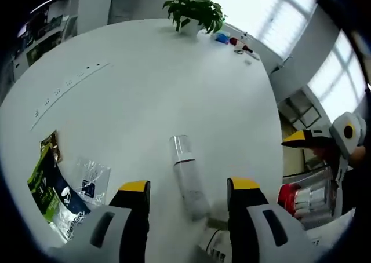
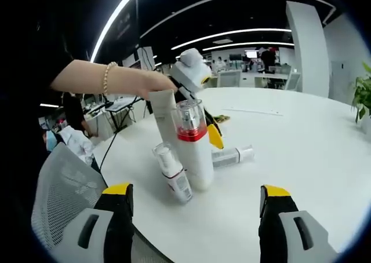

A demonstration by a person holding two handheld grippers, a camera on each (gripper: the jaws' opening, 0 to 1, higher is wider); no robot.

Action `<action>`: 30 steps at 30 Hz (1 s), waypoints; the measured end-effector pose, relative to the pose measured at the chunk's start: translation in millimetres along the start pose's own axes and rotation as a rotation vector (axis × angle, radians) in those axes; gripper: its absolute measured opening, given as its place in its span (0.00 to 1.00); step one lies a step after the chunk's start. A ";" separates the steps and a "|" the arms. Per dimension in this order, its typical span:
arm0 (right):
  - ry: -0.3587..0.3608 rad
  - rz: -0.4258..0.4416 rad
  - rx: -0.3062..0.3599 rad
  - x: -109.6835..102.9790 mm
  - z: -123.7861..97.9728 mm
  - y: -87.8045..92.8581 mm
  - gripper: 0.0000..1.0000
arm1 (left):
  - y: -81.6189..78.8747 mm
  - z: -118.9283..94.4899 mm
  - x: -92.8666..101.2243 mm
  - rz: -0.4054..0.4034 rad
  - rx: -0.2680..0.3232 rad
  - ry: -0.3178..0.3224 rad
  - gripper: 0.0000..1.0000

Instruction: Arrange the skincare products in the storage area until every visible bottle or jar stands upright without overlapping.

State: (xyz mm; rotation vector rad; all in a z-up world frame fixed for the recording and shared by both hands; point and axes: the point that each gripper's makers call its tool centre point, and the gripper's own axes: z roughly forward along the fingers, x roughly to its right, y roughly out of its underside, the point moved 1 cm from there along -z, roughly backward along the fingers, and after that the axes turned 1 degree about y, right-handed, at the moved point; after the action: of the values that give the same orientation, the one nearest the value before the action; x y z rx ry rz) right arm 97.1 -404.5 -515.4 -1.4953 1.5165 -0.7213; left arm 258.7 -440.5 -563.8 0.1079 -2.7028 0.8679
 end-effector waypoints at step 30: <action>0.014 0.022 -0.012 4.9 0.1 4.4 0.92 | 10.2 31.5 -20.8 0.194 -0.131 -0.104 0.22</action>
State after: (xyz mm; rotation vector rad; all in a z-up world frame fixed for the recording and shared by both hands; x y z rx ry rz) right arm 95.5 -408.8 -520.2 -1.4836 1.5477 -0.7122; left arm 268.7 -450.9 -600.1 -0.1432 -2.8961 0.7523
